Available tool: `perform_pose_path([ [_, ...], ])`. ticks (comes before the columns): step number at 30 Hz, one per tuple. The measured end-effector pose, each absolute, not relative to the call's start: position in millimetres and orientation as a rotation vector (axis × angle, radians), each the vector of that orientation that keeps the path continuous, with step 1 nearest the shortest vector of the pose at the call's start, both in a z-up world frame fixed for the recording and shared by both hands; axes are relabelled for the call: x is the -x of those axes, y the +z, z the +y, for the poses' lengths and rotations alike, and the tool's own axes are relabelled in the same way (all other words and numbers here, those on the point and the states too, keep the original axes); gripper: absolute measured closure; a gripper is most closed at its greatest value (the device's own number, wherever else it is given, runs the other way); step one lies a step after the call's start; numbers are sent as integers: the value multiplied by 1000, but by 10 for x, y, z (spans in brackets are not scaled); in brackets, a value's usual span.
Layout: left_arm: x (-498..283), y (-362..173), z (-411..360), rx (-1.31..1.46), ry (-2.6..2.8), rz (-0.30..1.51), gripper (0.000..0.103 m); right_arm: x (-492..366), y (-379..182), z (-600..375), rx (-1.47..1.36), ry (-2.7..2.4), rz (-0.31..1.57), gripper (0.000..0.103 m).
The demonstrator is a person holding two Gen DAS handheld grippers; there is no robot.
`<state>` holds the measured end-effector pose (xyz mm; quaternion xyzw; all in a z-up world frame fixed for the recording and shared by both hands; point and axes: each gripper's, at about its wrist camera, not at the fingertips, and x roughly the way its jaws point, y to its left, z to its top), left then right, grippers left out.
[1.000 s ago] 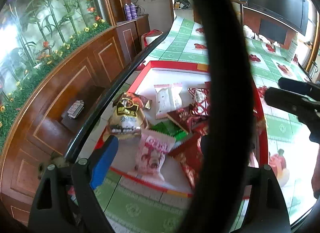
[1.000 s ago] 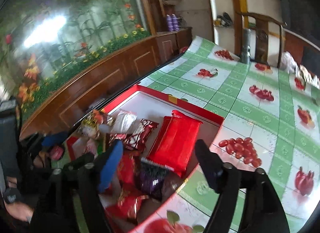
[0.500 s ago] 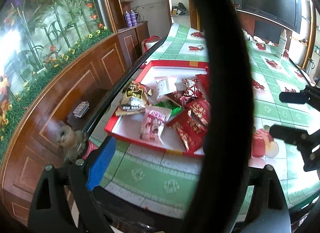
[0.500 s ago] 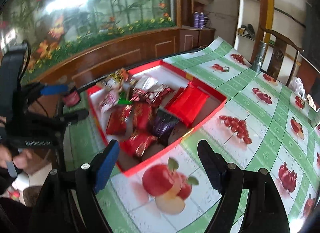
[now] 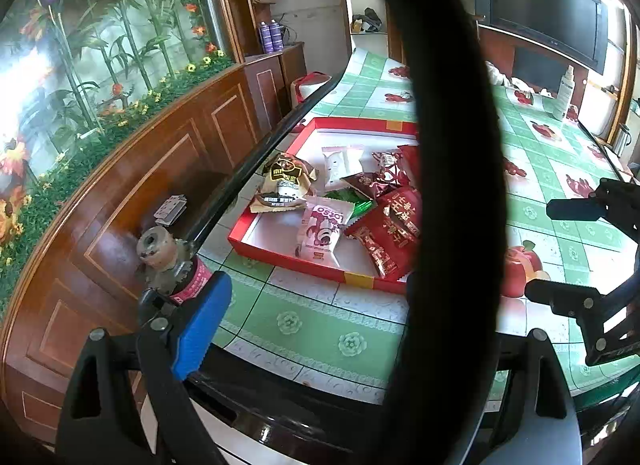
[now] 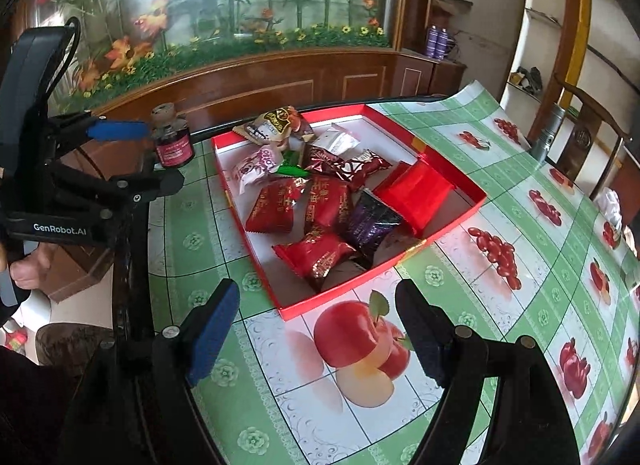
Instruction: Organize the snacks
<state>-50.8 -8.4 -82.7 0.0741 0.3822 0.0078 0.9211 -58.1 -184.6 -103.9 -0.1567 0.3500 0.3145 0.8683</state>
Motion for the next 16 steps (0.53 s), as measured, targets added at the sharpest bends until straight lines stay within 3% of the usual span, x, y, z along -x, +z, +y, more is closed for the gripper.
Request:
perform_pose_path([
  [16,524,-782,-55,-159,43,752,14,541,-1028,-1799,320,691,724,23],
])
